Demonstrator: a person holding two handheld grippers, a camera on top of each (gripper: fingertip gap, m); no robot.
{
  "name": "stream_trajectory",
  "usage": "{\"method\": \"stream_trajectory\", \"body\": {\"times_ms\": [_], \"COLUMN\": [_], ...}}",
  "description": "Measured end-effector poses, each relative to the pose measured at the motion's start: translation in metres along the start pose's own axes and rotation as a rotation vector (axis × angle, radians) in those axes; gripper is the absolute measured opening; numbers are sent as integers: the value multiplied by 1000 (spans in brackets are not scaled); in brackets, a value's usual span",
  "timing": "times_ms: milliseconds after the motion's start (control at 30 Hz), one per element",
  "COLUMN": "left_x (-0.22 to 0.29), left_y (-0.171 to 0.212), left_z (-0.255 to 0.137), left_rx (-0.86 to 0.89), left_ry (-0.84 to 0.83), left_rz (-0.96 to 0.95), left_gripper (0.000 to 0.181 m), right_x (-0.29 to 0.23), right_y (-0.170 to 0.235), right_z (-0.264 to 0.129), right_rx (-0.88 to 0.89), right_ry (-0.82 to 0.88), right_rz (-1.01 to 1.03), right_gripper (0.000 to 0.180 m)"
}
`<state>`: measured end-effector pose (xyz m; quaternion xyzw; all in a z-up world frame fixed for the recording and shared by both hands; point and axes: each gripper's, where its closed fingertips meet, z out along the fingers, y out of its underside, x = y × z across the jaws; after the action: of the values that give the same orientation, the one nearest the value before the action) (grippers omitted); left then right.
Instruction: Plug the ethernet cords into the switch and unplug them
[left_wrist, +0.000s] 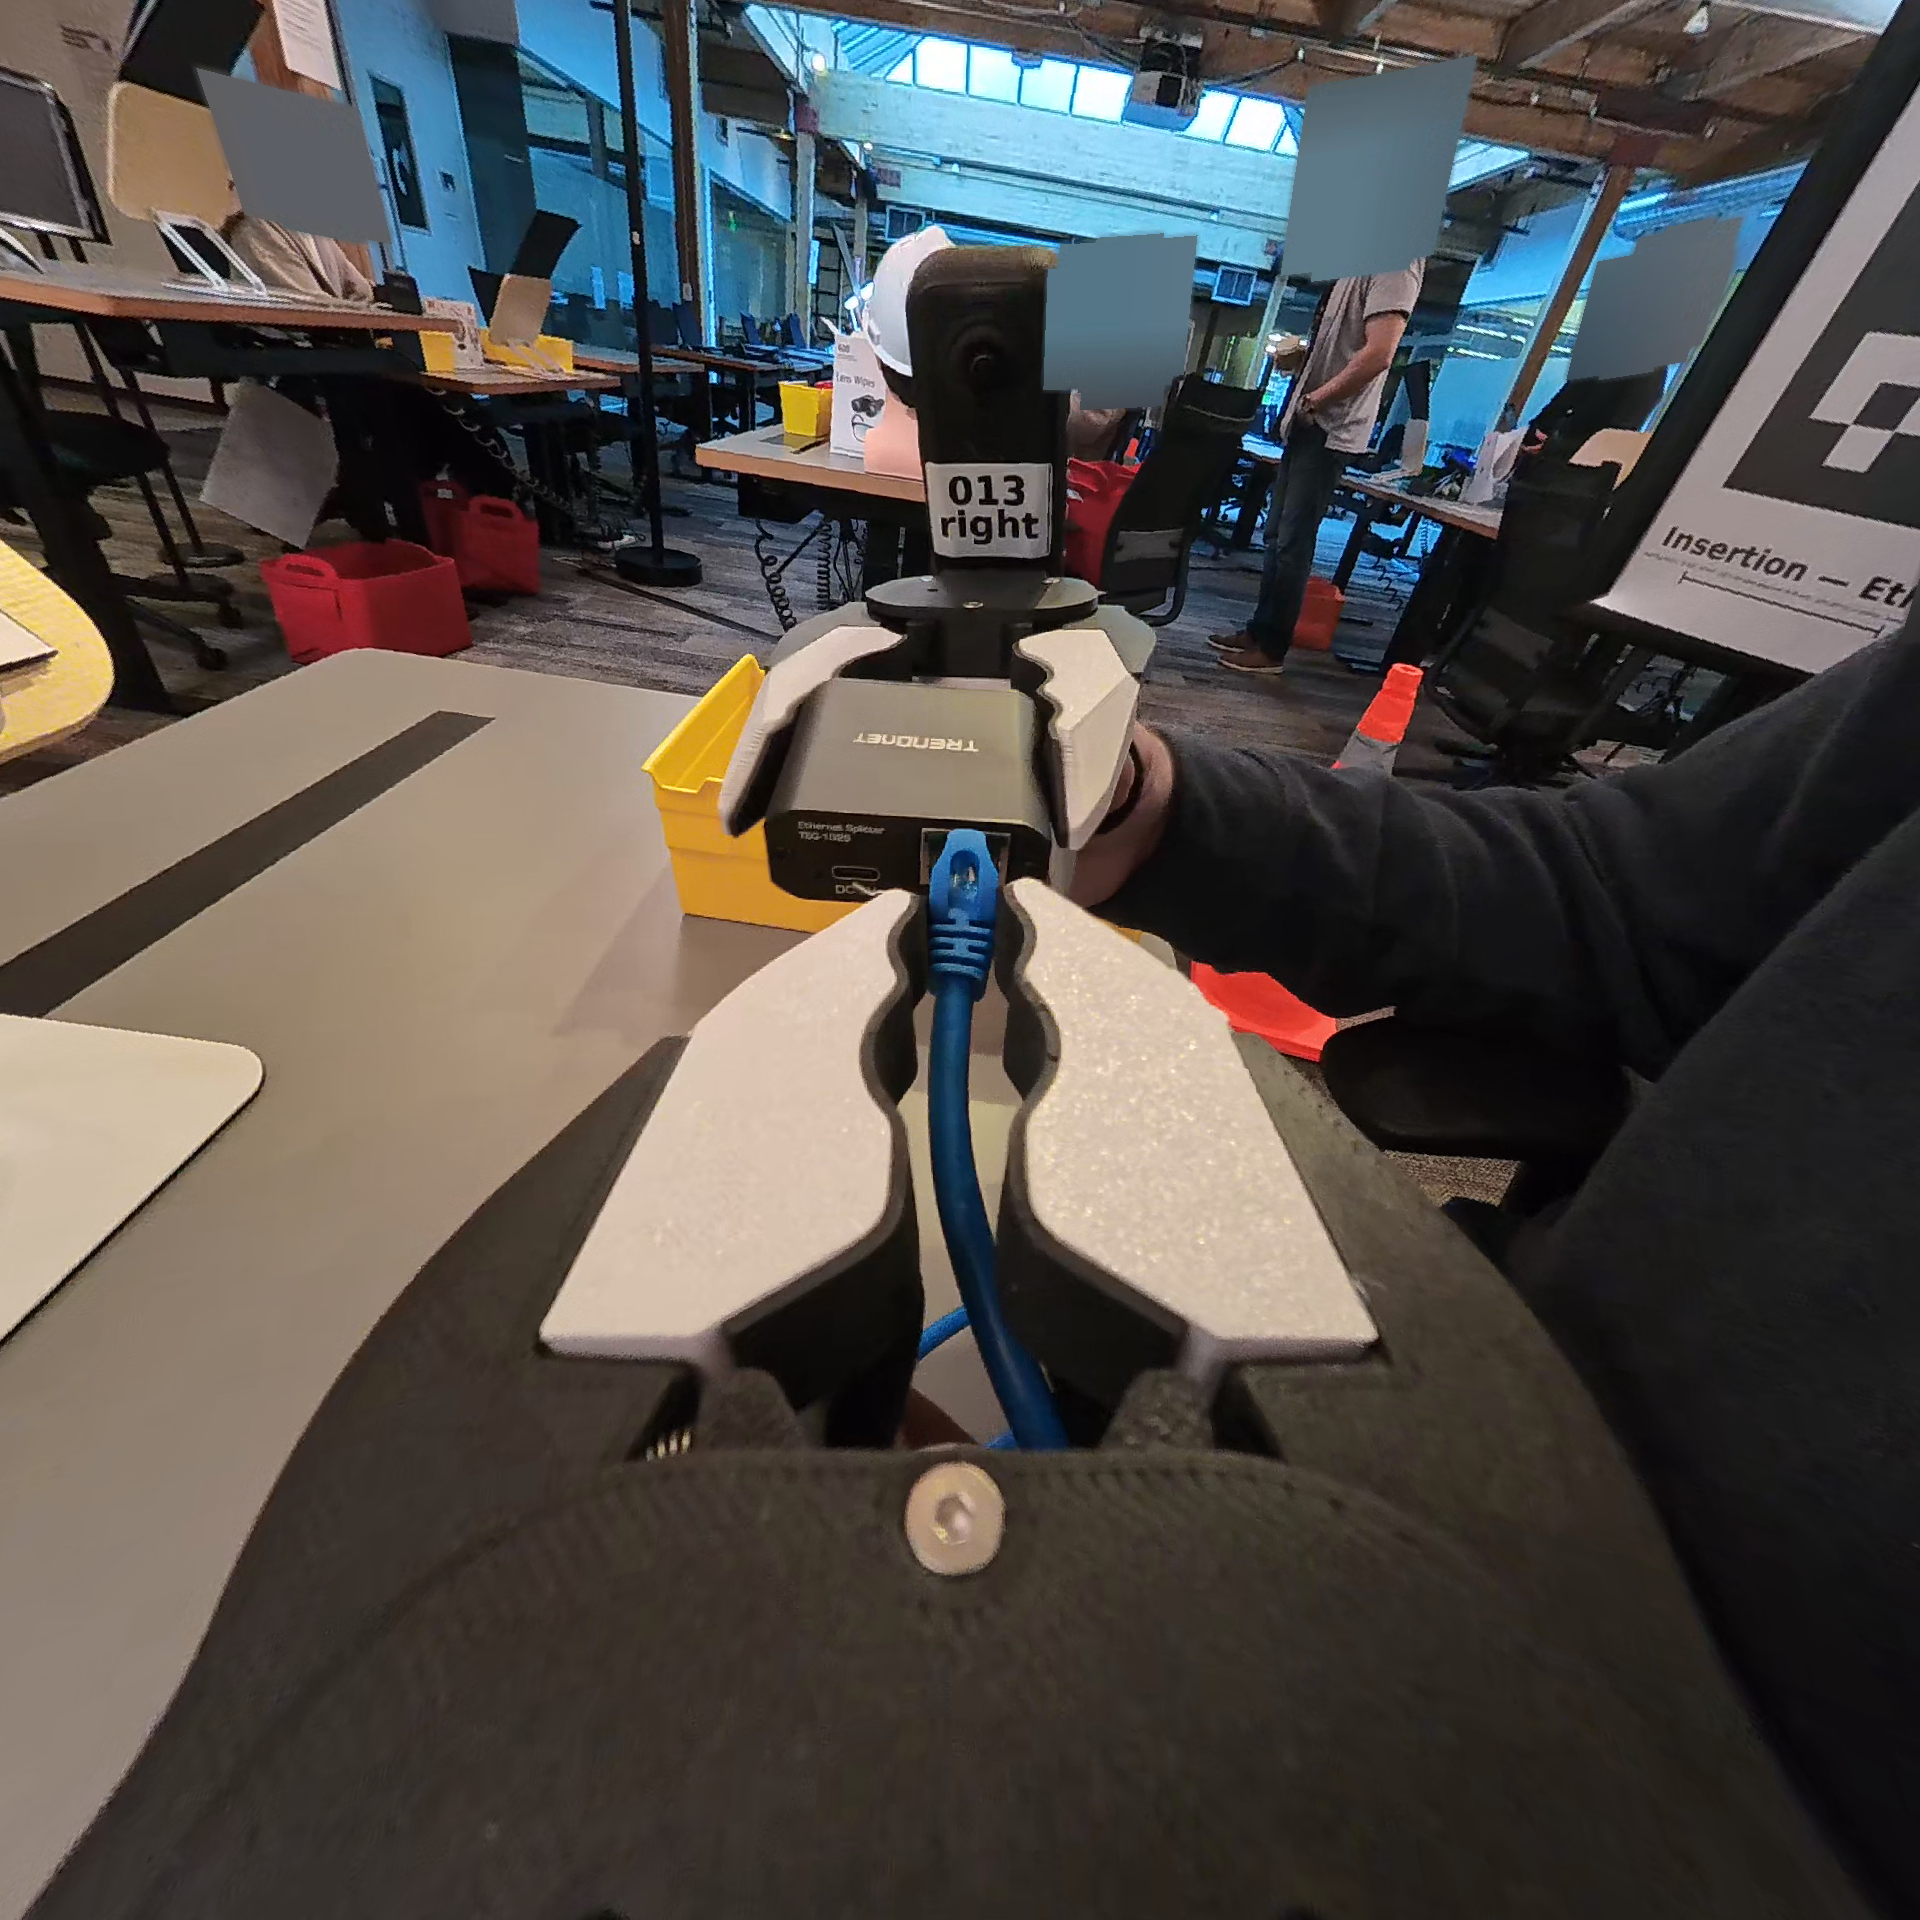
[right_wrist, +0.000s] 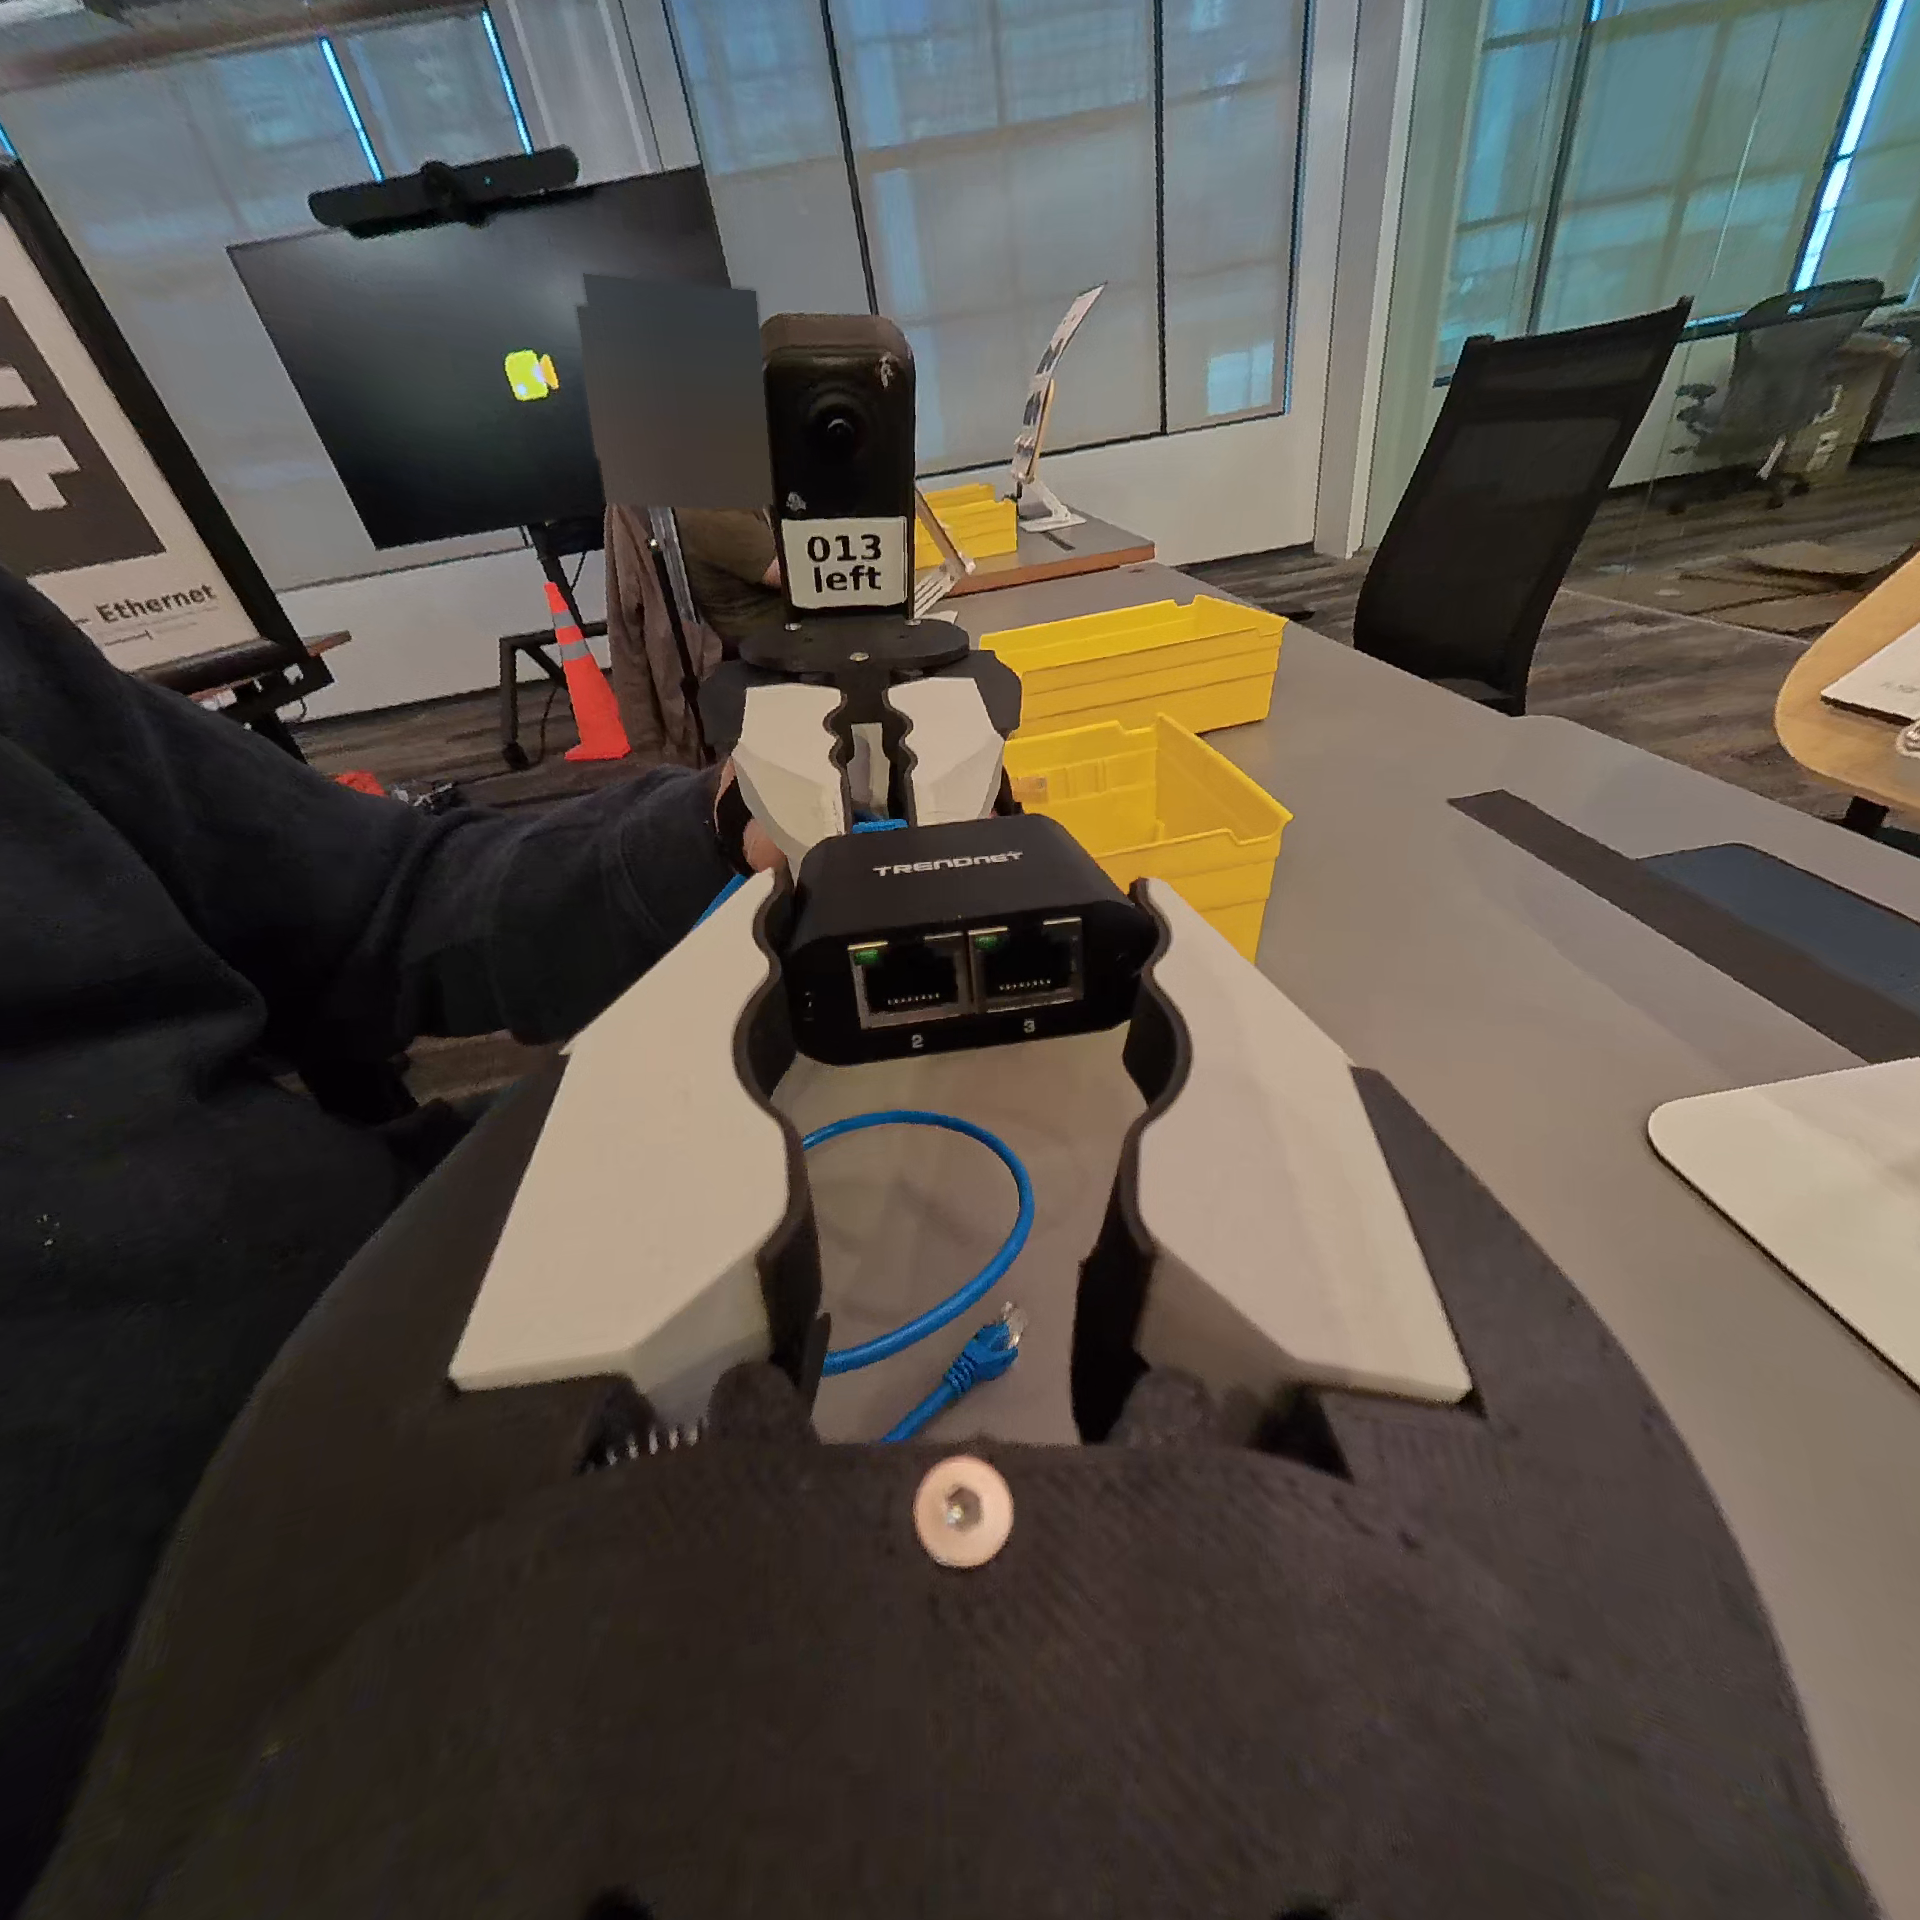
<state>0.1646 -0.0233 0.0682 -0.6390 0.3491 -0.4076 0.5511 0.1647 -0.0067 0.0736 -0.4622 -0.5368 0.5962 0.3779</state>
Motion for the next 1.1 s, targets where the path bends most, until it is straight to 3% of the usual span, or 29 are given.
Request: {"method": "stream_trajectory", "body": {"times_ms": [167,267,400,500,600,700,833,900,933,1033,1100], "left_x": [-4,-20,-32,-23,-25,-35,-44,-47,-46,-42,-27], "left_y": [3,-7,-22,-29,-11,-4,4,4,3,-2,-6], "left_z": [2,-10,-27,-19,4,15,18,15,14,7,9], "left_rx": [-23,5,-98,-234,-425,-470,-562,-543,-523,-425,-324], "left_ry": [-38,-156,-396,-506,-618,-684,-743,-770,-777,-749,-611], "left_rz": [5,37,255,475,693,788,939,976,986,905,813], "left_gripper": [13,32,44,45,50,54,42,25,24,24,24], "right_x": [3,15,41,59,58,51,33,28,26,11,7], "right_y": [4,7,12,12,9,8,8,10,8,-9,-17], "right_z": [-3,-5,-12,-17,-11,-4,8,12,13,10,4], "right_rx": [-39,-68,-127,-139,-131,-163,-162,-176,-170,-106,-86], "right_ry": [21,95,296,451,495,519,456,443,432,288,219], "right_rz": [-30,-28,-3,31,68,82,142,154,137,128,110], "right_gripper": [62,62,62,62,62,62,62,63,62,66,81]}}
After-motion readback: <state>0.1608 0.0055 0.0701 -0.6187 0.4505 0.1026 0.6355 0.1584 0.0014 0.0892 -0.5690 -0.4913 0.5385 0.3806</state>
